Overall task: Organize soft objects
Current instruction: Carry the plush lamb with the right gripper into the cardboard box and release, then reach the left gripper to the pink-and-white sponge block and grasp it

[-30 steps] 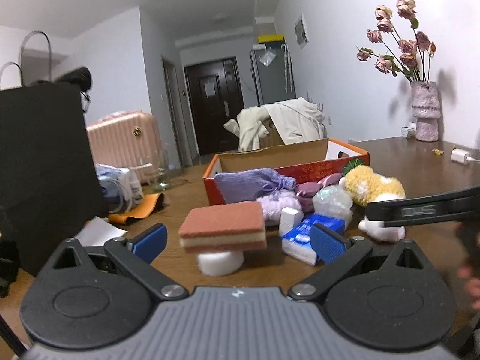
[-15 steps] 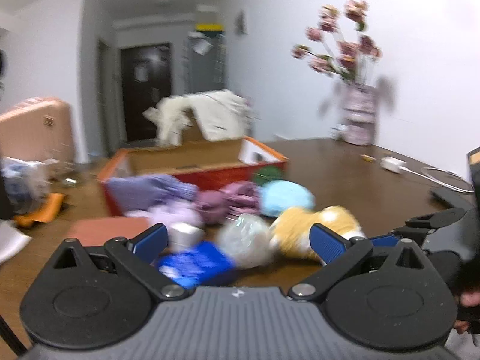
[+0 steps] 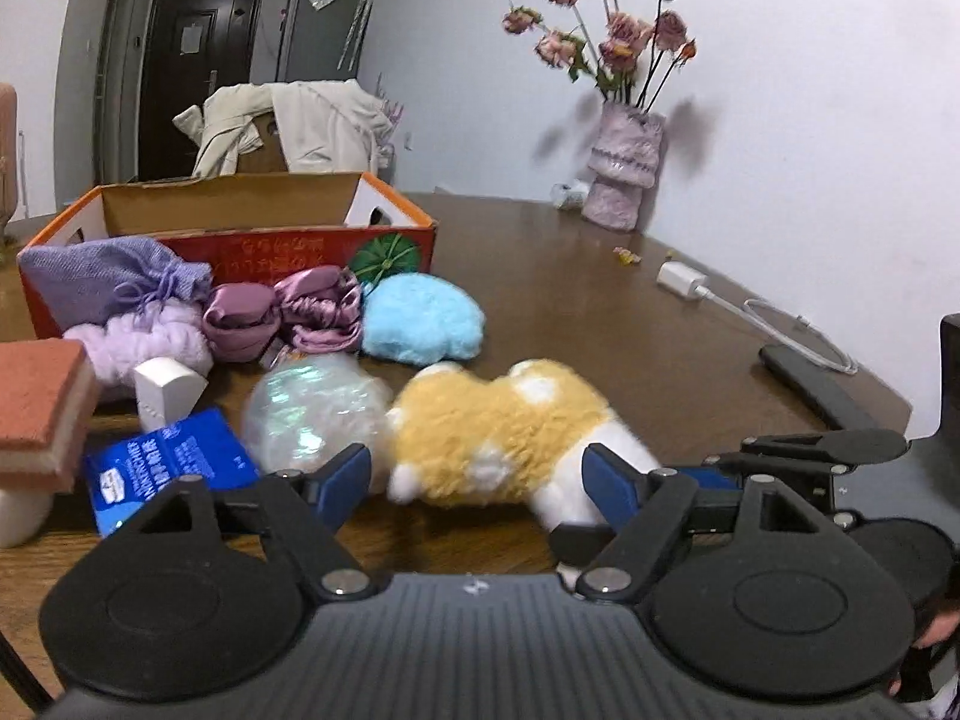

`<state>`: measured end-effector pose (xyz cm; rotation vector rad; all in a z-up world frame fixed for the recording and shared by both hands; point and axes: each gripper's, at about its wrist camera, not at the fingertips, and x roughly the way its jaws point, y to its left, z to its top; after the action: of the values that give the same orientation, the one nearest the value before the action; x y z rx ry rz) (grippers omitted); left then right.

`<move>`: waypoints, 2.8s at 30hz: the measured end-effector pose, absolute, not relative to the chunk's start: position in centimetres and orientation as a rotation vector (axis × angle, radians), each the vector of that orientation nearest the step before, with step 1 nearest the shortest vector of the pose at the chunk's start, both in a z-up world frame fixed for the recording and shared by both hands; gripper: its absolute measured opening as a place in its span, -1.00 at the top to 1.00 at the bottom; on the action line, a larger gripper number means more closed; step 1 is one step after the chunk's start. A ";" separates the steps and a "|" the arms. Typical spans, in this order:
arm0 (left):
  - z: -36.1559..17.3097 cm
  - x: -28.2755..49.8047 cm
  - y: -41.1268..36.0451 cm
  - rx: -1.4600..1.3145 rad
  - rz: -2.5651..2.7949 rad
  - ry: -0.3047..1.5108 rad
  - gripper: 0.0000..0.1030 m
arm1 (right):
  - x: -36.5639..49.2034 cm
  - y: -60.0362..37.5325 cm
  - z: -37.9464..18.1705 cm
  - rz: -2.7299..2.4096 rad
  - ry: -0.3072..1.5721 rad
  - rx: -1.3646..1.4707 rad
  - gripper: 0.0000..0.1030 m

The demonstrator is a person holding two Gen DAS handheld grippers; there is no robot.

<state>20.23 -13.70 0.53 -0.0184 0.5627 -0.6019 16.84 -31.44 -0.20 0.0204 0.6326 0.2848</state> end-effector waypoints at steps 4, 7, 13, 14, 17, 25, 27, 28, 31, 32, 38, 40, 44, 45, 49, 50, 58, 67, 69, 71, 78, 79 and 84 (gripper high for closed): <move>2.5 20.0 -13.2 -0.046 -0.613 0.511 -0.51 | 16.9 -30.7 1.9 0.290 0.581 -0.022 0.06; 4.7 21.0 -12.5 -0.087 -0.615 0.467 -0.53 | 18.4 -30.3 4.1 0.308 0.533 -0.043 0.06; 9.0 27.5 -11.5 -0.086 -0.533 0.389 -0.53 | 27.3 -30.3 7.5 0.311 0.484 -0.061 0.06; 9.5 28.8 -11.3 -0.067 -0.491 0.377 -0.53 | 29.2 -30.1 7.8 0.303 0.485 -0.071 0.06; 10.6 32.8 -10.5 -0.039 -0.405 0.370 -0.54 | 36.3 -29.2 7.8 0.269 0.533 -0.100 0.06; 10.7 43.0 -6.1 -0.014 -0.158 0.468 -0.62 | 52.1 -27.1 4.6 0.117 0.732 -0.150 0.05; 10.5 43.9 -5.0 0.002 -0.142 0.476 -0.66 | 54.1 -26.8 3.7 0.096 0.766 -0.155 0.03; 10.5 44.3 -4.4 0.010 -0.132 0.477 -0.66 | 54.9 -26.7 3.3 0.089 0.777 -0.158 0.00; 10.5 44.5 -3.0 0.011 -0.115 0.477 -0.70 | 56.0 -25.8 2.4 0.067 0.778 -0.210 -0.03; 10.4 44.3 -2.6 0.015 -0.113 0.479 -0.74 | 56.0 -25.6 2.4 0.067 0.774 -0.220 -0.06; 10.7 41.7 -0.8 0.033 -0.101 0.462 -0.87 | 54.4 -25.1 4.3 0.073 0.731 -0.226 -0.31; 11.4 40.2 -0.4 0.044 -0.105 0.447 -0.90 | 52.7 -25.3 5.8 0.096 0.707 -0.202 -0.36; 12.6 36.7 0.6 0.062 -0.097 0.412 -0.94 | 48.2 -25.6 9.1 0.135 0.615 -0.157 -0.46; 12.9 35.6 0.9 0.065 -0.091 0.403 -0.95 | 46.5 -25.6 9.9 0.153 0.588 -0.140 -0.57; 13.3 31.1 2.4 0.045 -0.068 0.370 -1.00 | 39.2 -24.9 12.2 0.224 0.479 -0.096 -0.70; 13.3 29.7 2.9 0.033 -0.066 0.370 -1.00 | 37.4 -24.7 12.6 0.241 0.455 -0.083 -0.74; 11.9 20.0 5.4 -0.045 -0.055 0.357 -1.00 | 24.7 -23.3 12.5 0.305 0.330 0.010 -1.00; 8.6 12.0 5.5 -0.043 -0.114 0.350 -1.00 | 14.8 -21.3 7.3 0.279 0.310 0.052 -1.00; 8.1 11.4 5.3 -0.038 -0.122 0.351 -1.00 | 13.6 -21.0 6.3 0.278 0.336 0.091 -1.00; 7.7 10.7 5.4 -0.047 -0.133 0.352 -1.00 | 12.9 -20.5 5.5 0.278 0.371 0.107 -1.00; 6.5 9.2 5.7 -0.055 -0.145 0.347 -1.00 | 11.2 -18.2 3.9 0.196 0.402 0.014 -1.00; 6.3 9.0 5.7 -0.052 -0.146 0.345 -1.00 | 11.0 -18.0 3.6 0.182 0.402 0.005 -1.00; 5.6 8.3 6.0 -0.047 -0.145 0.342 -1.00 | 10.1 -16.9 2.9 0.156 0.373 -0.016 -1.00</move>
<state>8.27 6.03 5.64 -0.0474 0.3424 -0.1451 10.11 -16.89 2.88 -0.0157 0.3726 0.1563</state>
